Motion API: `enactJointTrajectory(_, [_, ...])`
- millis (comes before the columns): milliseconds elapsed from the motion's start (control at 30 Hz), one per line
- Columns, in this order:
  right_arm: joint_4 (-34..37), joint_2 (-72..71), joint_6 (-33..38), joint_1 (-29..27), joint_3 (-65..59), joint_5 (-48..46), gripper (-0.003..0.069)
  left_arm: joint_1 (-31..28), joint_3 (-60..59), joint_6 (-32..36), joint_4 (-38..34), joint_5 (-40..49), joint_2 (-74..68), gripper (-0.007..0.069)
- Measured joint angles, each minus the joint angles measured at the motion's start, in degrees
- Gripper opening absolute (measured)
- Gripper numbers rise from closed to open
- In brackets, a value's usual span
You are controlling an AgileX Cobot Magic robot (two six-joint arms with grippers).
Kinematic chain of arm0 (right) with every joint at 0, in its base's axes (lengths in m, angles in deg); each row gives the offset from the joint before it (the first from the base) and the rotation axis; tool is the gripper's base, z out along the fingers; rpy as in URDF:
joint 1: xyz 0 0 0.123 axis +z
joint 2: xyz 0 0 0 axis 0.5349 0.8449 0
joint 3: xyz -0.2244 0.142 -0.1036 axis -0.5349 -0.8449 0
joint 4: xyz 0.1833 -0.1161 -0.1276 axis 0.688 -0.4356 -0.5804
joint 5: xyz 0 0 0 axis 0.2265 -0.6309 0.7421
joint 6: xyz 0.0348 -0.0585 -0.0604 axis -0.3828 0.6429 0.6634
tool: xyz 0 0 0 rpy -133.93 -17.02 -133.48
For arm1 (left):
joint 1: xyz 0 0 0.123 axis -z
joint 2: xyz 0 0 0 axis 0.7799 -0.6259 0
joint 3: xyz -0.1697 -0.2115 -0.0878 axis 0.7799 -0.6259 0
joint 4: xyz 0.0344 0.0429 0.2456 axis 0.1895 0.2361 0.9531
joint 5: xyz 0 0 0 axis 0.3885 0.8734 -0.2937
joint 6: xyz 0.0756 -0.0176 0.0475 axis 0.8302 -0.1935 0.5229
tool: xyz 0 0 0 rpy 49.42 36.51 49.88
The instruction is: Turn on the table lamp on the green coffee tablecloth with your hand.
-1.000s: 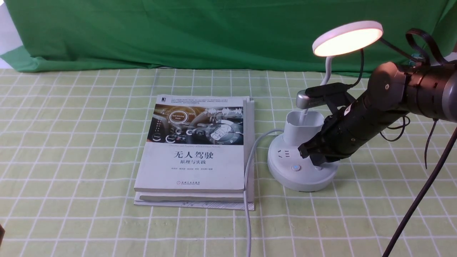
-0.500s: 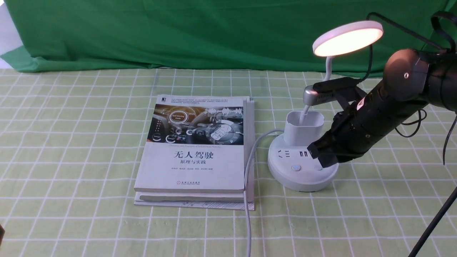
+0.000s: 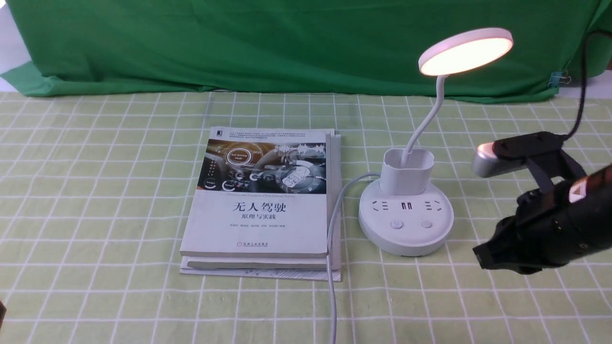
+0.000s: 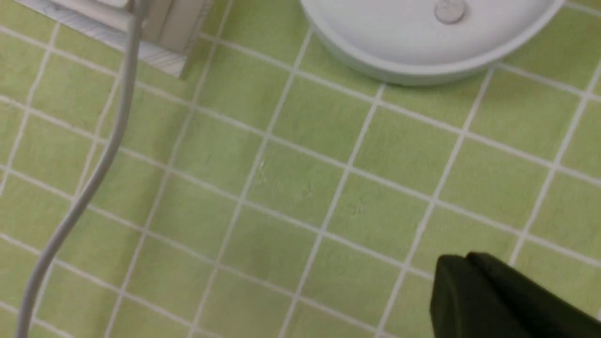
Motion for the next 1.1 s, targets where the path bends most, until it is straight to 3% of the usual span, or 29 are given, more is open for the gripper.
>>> enactJointTrajectory(267, [1.34,-13.91,-5.79,0.0,-6.81,-1.88,0.0059,0.0,0.0,0.0,0.0,0.0,0.0,0.0003])
enactJointTrajectory(533, [1.54,-19.53,-6.1,0.0,-6.94,2.36,0.0076,0.0,0.0,0.0,0.0,0.0,0.0,0.0003])
enactJointTrajectory(767, [0.89,-22.05,0.88,0.0,-7.73,7.52,0.003,0.0,0.0,0.0,0.0,0.0,0.0,0.0003])
enactJointTrajectory(900, [0.99,-29.39,6.49,-2.33,-15.12,14.84,0.003,0.05,0.0,0.0,0.0,-0.06,0.0,0.0003])
enactJointTrajectory(1100, [1.11,-44.36,7.79,-8.36,-30.03,26.67,0.003,0.05,0.0,0.0,0.0,-0.06,0.0,0.0003])
